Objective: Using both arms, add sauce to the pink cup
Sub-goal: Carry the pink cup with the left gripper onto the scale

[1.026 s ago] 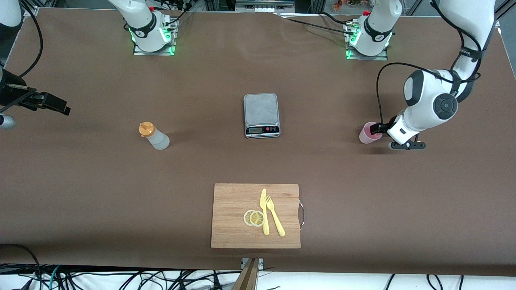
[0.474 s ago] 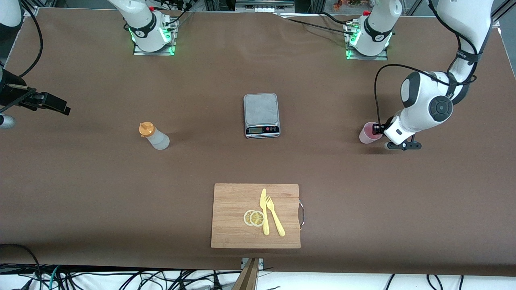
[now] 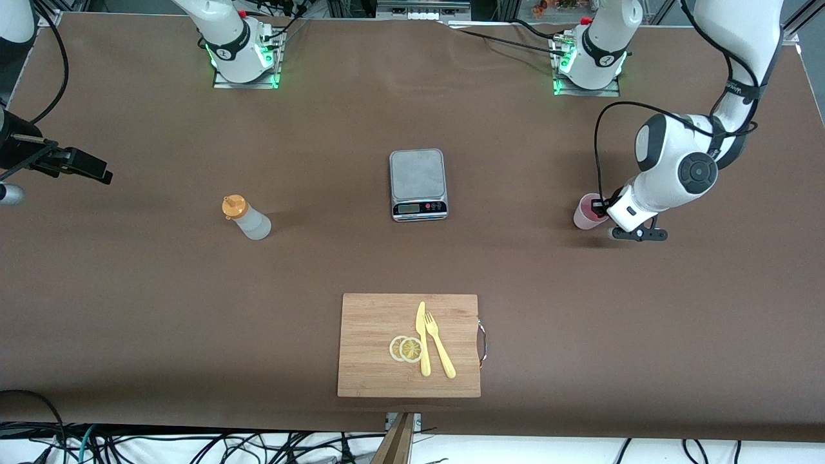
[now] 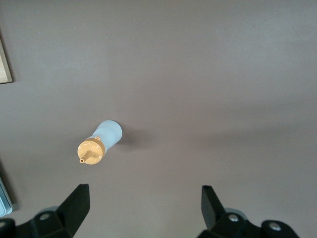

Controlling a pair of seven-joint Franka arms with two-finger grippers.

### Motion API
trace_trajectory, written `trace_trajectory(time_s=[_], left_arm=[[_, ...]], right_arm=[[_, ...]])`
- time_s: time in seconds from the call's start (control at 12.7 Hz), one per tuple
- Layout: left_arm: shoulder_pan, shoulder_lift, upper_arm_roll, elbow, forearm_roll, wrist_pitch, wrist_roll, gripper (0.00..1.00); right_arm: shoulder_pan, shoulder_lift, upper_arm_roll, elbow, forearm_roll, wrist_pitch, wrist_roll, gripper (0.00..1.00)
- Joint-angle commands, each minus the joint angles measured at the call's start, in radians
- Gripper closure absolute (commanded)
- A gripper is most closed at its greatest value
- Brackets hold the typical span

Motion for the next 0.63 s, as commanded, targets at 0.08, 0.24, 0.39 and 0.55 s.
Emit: trace_trajectory(time_s=[0.08,0.24,0.39,0.55], left_arm=[[-0.07,-0.125,-0.044,0.103,-0.087,-0.166,-0.023,1.0],[-0.141,-0.121,-0.069,0.154,-0.167,-0.178,-0.044,1.0],[-0.271,-0.115,-0.072,0.182,-0.181,-0.178,-0.175,1.0],[-0.377,-0.093,-0.103,0.183,-0.19,-0.166,-0.37,1.0]], right_arm=[[-0.002,-0.002,0.004,0.009,-0.001,-0.013,0.005,0.0],[-0.002,-0.002,0.004,0.009,0.0,-0.013,0.005,0.0],[-0.002,-0.002,0.004,0.009,0.002,-0.013,0.008,0.0],[-0.002,-0.002,0.004,0.009,0.003,-0.013,0.007,0.0]])
